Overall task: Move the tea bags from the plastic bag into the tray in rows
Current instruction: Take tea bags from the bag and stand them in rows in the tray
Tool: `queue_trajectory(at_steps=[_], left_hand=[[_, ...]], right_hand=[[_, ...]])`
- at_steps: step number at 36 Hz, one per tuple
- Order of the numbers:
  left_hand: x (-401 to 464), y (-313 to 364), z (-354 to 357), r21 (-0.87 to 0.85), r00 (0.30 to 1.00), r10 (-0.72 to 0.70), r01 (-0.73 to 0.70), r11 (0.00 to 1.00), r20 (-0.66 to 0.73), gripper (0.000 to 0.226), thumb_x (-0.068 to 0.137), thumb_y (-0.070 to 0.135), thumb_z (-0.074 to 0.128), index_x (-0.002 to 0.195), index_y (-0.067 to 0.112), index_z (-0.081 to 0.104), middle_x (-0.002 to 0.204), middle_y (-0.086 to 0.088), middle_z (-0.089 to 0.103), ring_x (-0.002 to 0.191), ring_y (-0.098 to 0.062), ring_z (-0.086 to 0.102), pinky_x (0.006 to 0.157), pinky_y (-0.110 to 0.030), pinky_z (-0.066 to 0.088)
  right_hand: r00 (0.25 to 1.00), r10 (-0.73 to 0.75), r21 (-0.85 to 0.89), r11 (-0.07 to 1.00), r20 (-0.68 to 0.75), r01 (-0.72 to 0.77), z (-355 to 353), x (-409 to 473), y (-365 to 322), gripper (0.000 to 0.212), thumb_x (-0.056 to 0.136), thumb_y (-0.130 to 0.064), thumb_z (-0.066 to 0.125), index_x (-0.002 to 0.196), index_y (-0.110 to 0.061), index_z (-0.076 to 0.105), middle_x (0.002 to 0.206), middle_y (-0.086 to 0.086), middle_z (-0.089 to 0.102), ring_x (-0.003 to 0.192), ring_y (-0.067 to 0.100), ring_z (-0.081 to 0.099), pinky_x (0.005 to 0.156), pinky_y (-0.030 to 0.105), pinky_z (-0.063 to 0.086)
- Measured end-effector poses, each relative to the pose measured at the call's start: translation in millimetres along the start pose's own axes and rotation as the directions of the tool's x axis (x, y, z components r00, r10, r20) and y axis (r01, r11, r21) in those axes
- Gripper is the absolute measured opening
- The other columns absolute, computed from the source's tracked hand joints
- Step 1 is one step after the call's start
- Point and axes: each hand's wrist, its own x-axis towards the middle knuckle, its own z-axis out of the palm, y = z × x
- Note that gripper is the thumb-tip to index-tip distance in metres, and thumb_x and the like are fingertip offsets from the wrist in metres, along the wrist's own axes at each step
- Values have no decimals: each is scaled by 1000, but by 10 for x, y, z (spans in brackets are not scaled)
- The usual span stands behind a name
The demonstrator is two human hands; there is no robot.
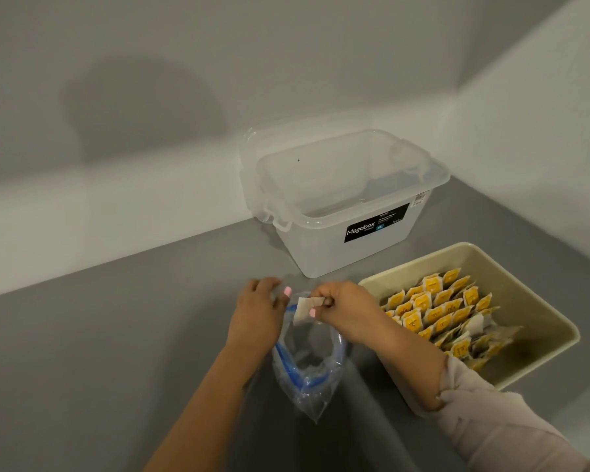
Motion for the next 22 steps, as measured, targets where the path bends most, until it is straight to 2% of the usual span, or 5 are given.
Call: queue_trajectory(at_steps=[5, 10, 14, 18, 22], left_hand=[[29, 148, -174, -279, 997, -49, 64, 958, 58, 37, 100, 38, 36, 113, 12, 59, 110, -8, 63, 91, -16, 58, 80, -27, 46], [-30, 294, -346, -647, 850, -109, 470, 600, 515, 47, 100, 44, 27, 101, 14, 64, 92, -8, 70, 75, -14, 67, 63, -23, 55], [-61, 350, -426, -710, 783, -30, 578, 403, 621, 35, 97, 32, 42, 103, 5, 63, 80, -9, 72, 63, -11, 68, 57, -22, 57], [-54, 365, -433, -729, 787, -1, 571, 378, 616, 23, 93, 23, 50, 98, 7, 66, 75, -7, 72, 61, -10, 68, 58, -20, 58], [-41, 381, -402, -712, 808, -15, 528, 464, 589, 15, 89, 19, 56, 96, 13, 68, 84, -4, 74, 69, -10, 70, 61, -20, 58]], right_hand=[[993, -113, 135, 984, -18, 115, -209, -3, -138, 16, 83, -17, 70, 77, -32, 69, 84, -9, 69, 80, 10, 64, 75, 30, 56], [981, -192, 228, 954, -38, 196, -373, 9, -201, 22, 81, -9, 70, 73, -30, 70, 80, -6, 70, 67, 9, 64, 60, 24, 53], [976, -215, 253, 943, -37, 217, -435, 11, -191, 19, 82, -8, 69, 75, -26, 69, 79, -7, 69, 58, -6, 57, 59, 13, 43], [980, -192, 264, 944, -52, 199, -431, 13, -125, 21, 83, -7, 67, 74, -26, 68, 78, -6, 68, 56, -2, 57, 57, 16, 45], [981, -184, 302, 934, -53, 192, -420, 26, -74, 22, 83, -6, 67, 77, -27, 68, 82, -5, 69, 67, 9, 60, 55, 20, 48]])
